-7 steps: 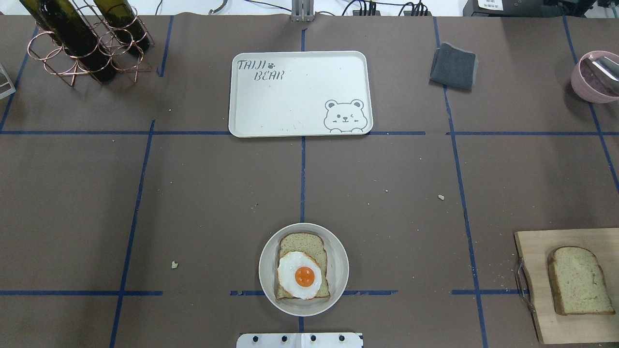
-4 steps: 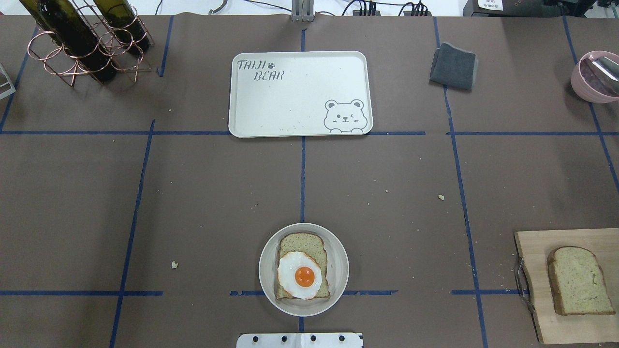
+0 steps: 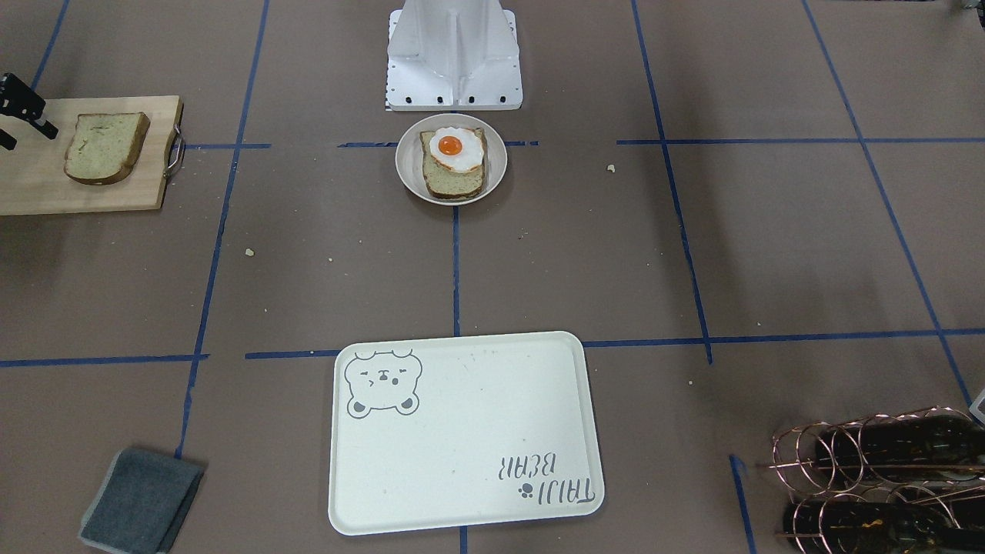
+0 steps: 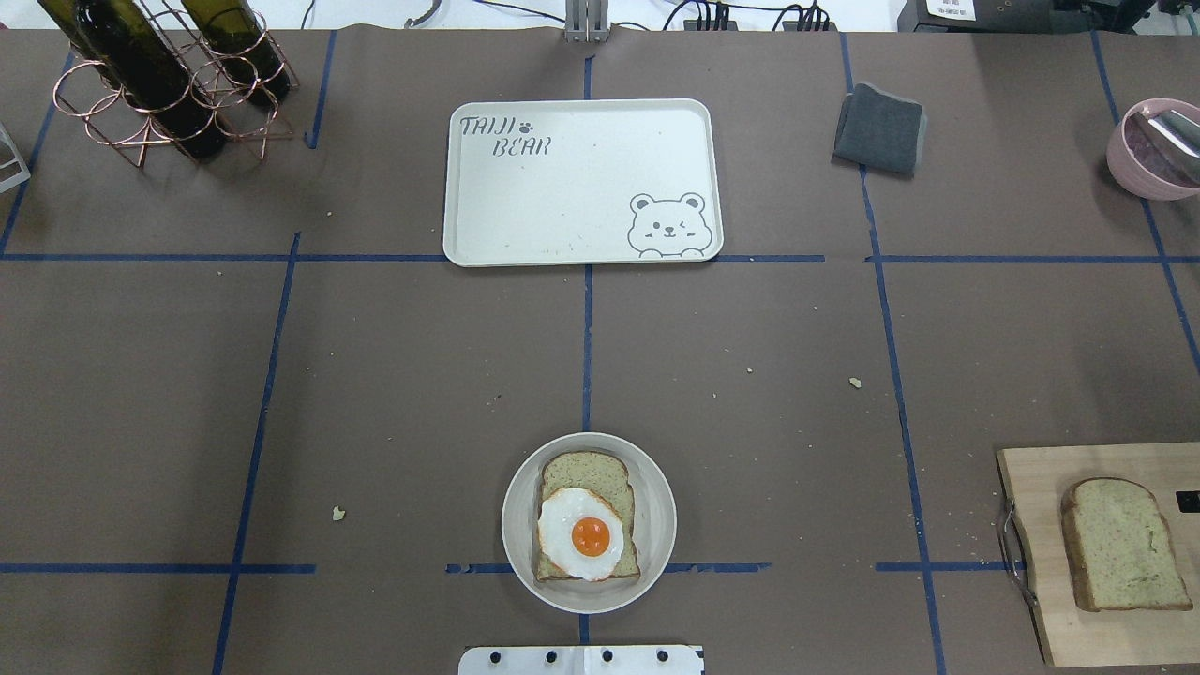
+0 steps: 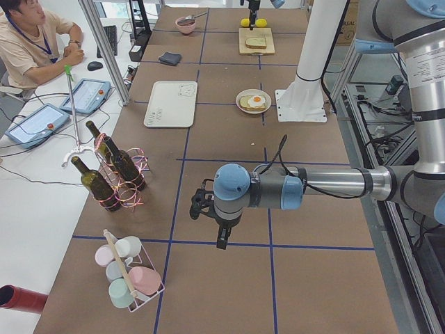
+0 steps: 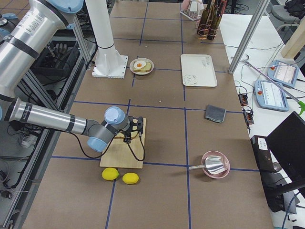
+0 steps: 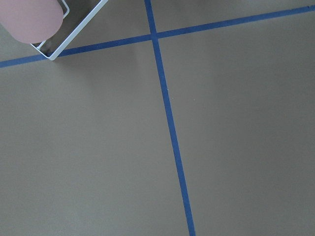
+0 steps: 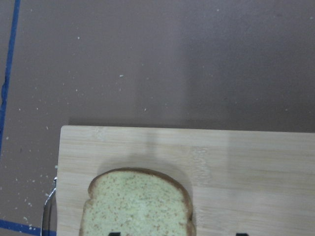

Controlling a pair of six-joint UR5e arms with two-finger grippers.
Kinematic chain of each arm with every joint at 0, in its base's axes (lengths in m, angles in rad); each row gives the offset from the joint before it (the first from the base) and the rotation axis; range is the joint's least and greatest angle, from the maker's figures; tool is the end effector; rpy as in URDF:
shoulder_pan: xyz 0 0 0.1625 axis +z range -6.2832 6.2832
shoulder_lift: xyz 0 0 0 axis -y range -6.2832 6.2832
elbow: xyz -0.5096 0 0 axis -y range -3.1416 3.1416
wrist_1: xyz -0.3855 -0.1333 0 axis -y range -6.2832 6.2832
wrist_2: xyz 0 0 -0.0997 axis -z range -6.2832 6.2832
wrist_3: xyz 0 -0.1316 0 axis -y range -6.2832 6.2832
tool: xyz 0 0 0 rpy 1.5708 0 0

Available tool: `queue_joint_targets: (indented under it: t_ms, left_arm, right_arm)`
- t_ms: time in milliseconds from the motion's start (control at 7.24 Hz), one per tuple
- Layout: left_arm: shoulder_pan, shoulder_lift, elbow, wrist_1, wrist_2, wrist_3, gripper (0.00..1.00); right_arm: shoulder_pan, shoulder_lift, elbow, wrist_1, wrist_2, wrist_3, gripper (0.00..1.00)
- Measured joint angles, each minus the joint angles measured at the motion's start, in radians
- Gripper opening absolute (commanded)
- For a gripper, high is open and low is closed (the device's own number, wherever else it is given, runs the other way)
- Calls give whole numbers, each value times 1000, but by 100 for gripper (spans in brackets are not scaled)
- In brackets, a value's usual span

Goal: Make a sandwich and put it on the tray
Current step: 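Lower the right gripper onto the bread slice on the wooden board and grasp it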

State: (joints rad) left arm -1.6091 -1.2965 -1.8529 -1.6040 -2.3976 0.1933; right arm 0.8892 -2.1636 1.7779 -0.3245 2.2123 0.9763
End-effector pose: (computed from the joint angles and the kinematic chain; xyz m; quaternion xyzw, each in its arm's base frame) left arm -0.0499 -0.3491 0.7350 0.0651 0.3968 0.0791 0.9122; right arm -0.0946 -0.2032 0.7233 0.0562 -0.4854 -0.0035 0.8725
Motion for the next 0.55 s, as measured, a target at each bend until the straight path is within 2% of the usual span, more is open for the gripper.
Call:
queue_joint_targets:
  t_ms: [276, 553]
  left_arm:
    - [1, -2, -1, -2, 0, 0, 100]
    - [1, -2, -1, -2, 0, 0, 100]
  right_arm:
    - [-103, -3, -13, 33, -46, 37, 72]
    - [-157, 1, -51, 45, -82, 47, 69]
